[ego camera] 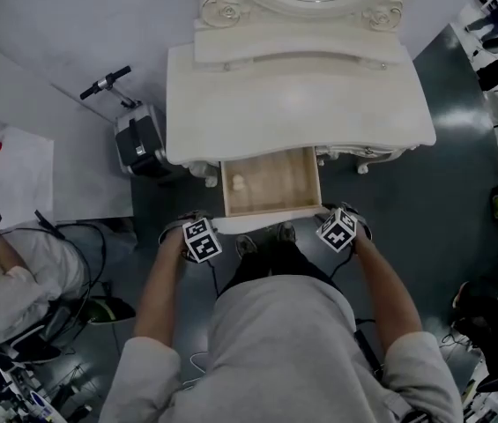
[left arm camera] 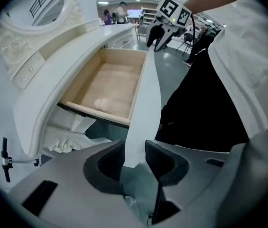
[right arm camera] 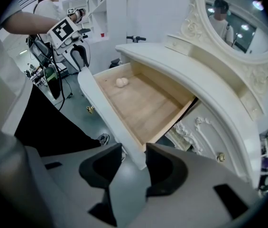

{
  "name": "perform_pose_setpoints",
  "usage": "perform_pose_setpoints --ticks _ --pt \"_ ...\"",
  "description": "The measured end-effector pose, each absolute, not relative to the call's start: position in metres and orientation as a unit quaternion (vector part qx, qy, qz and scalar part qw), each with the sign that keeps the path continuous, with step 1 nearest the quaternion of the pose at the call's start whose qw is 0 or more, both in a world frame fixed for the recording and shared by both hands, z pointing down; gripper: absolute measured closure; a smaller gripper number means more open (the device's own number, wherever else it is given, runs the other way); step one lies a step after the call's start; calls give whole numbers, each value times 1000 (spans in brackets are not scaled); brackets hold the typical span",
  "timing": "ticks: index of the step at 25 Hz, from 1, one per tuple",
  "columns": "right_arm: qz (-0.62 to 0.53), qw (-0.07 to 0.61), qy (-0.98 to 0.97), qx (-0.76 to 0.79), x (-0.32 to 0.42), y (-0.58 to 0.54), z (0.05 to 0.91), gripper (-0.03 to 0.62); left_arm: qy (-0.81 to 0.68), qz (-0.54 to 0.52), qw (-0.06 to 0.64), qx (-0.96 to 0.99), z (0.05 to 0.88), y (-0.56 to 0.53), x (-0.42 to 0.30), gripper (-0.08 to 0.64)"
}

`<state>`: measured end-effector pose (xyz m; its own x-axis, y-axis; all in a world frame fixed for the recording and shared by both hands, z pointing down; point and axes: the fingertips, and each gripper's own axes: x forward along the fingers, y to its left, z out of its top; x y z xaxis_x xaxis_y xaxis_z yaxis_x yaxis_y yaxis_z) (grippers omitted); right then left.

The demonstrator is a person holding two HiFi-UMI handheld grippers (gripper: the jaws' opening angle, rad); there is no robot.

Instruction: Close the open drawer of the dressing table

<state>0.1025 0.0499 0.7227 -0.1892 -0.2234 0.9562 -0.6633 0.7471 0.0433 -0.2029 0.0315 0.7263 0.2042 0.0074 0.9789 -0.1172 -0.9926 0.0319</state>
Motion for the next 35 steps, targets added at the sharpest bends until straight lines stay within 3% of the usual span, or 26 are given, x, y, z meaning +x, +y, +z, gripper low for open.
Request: perform_pose_setpoints --ticks 9,17,26,35 --pt "196 561 -742 310 102 53 722 425 28 623 120 772 728 33 -201 420" --pt "193 568 -735 316 103 54 723 425 4 613 89 785 726 33 -219 414" --pt "195 572 -724 331 102 53 724 425 38 634 -2 773 743 37 -222 408" --pt "193 574 -718 344 101 49 724 425 -55 589 -20 806 741 31 -226 400"
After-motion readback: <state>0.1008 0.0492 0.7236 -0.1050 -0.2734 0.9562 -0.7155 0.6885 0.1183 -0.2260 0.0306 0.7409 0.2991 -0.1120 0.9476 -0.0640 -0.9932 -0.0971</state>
